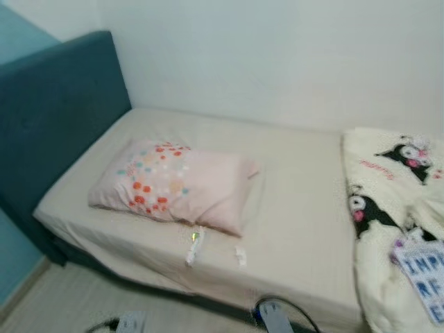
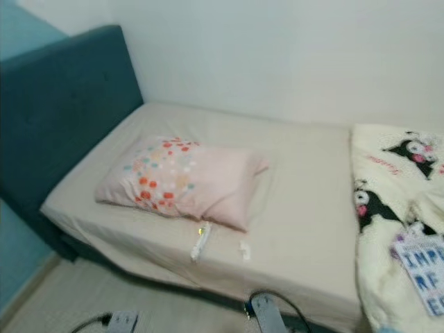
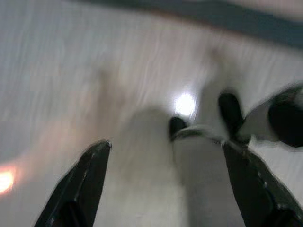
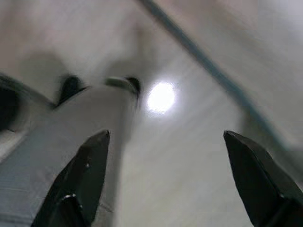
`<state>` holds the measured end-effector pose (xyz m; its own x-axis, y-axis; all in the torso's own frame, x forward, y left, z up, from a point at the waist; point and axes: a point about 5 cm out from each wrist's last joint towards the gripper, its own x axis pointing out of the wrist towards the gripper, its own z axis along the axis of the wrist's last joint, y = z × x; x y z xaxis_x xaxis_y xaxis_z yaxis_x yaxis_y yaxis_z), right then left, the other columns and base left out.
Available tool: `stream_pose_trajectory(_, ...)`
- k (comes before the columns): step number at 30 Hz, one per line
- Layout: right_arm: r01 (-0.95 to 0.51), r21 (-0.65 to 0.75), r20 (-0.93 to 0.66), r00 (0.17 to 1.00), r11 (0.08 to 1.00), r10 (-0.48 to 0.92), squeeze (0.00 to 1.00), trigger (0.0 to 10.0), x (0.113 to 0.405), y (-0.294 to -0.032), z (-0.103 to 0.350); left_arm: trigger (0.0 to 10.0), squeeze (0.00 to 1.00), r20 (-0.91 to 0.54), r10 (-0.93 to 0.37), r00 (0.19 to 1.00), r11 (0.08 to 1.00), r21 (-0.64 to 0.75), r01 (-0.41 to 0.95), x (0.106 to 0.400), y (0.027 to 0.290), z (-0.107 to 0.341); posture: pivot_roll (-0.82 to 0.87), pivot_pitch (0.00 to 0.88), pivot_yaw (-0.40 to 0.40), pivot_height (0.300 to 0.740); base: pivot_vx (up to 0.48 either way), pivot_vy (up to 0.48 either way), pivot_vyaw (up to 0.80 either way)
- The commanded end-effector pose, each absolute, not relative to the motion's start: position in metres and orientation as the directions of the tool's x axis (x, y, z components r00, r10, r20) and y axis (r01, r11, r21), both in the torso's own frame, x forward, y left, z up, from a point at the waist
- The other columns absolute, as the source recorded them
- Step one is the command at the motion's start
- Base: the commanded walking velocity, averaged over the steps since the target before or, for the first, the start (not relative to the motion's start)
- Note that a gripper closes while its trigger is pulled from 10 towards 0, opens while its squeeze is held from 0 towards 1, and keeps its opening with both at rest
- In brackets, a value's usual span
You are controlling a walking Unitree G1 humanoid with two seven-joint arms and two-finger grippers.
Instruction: Clean up the room
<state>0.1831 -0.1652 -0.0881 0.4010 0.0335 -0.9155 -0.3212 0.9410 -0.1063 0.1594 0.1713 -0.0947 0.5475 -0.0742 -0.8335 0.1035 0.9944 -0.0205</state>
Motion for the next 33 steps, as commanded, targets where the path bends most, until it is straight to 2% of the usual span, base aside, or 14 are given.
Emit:
stream_pose_trajectory(1, -0.329, -0.092, -0.923, 0.381, 0.940, 0.043, 0.00, 10.0, 0.1787, -0.1609, -0.0903, 10.0, 0.00, -0.856, -0.068, 0.512, 0.994, -0.015, 0.107, 0.1495, 0.1760, -0.0986, -0.06, 0.045, -0.014, 0.740, 0.480, 0.000, 0.79)
stream_pose_trajectory(18, -0.366, -0.063, -0.931, 0.356, 0.929, 0.077, 0.00, 10.0, 0.1783, -0.1593, -0.0903, 10.0, 0.00, -0.861, -0.072, 0.503, 0.994, -0.017, 0.112, 0.1495, 0.1761, -0.0988, -0.06, 0.040, -0.017, 0.740, 0.480, 0.000, 0.79)
stream_pose_trajectory(23, -0.373, -0.069, -0.931, 0.357, 0.925, 0.075, 0.00, 10.0, 0.1786, -0.1596, -0.0902, 10.0, 0.00, -0.865, -0.061, 0.498, 0.995, -0.015, 0.097, 0.1485, 0.1764, -0.0993, -0.06, 0.036, -0.019, 0.740, 0.225, 0.000, 0.78)
stream_pose_trajectory(29, -0.352, -0.102, -0.931, 0.362, 0.930, 0.035, 0.00, 10.0, 0.1781, -0.1622, -0.0905, 10.0, 0.00, -0.875, -0.047, 0.482, 0.998, -0.020, 0.061, 0.1459, 0.1769, -0.1006, -0.06, 0.031, -0.019, 0.740, 0.000, 0.000, 0.00)
stream_pose_trajectory(33, -0.341, -0.096, -0.936, 0.349, 0.935, 0.031, 0.00, 10.0, 0.1763, -0.1624, -0.0913, 10.0, 0.00, -0.877, -0.047, 0.478, 0.998, -0.017, 0.068, 0.1451, 0.1772, -0.1009, -0.06, 0.032, -0.017, 0.740, 0.000, 0.435, -0.59)
